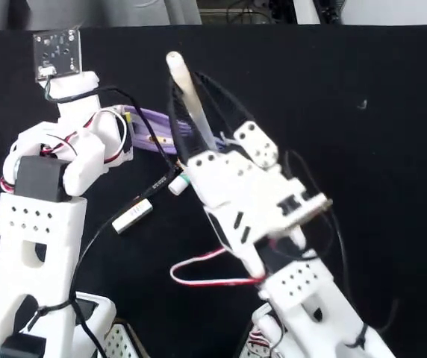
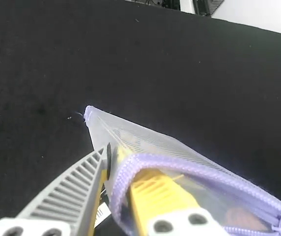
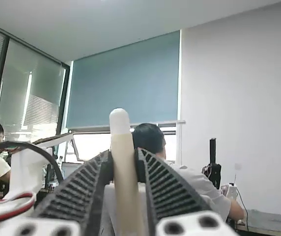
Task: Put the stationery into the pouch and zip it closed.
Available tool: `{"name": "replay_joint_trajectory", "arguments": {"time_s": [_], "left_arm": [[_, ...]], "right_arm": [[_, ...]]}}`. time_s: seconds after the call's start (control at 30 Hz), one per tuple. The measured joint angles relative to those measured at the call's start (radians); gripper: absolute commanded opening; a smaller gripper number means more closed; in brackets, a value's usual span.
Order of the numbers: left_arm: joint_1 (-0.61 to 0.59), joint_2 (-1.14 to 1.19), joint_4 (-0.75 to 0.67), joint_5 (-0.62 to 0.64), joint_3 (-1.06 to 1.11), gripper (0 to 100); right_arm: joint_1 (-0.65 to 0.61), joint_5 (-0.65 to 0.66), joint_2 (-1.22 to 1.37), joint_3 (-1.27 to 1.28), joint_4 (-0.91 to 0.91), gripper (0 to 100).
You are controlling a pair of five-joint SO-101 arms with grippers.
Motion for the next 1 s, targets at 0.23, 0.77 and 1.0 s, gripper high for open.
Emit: {"name": "replay_joint_trajectory", "arguments": {"time_s": [0.23,0.77,1.0], "left_arm": [[-0.052,-0.002,-0.006,0.000,0.000,3],[-0.052,-0.002,-0.011,0.000,0.043,3],[-0.052,-0.002,-0.011,0.000,0.043,3]], "right_arm": [[-0.029,0.000,-0.150,0.100,0.000,1.1],[-0.032,0.002,-0.107,0.100,-0.005,1.1],[-0.032,0.002,-0.123,0.100,-0.064,1.1]]}}
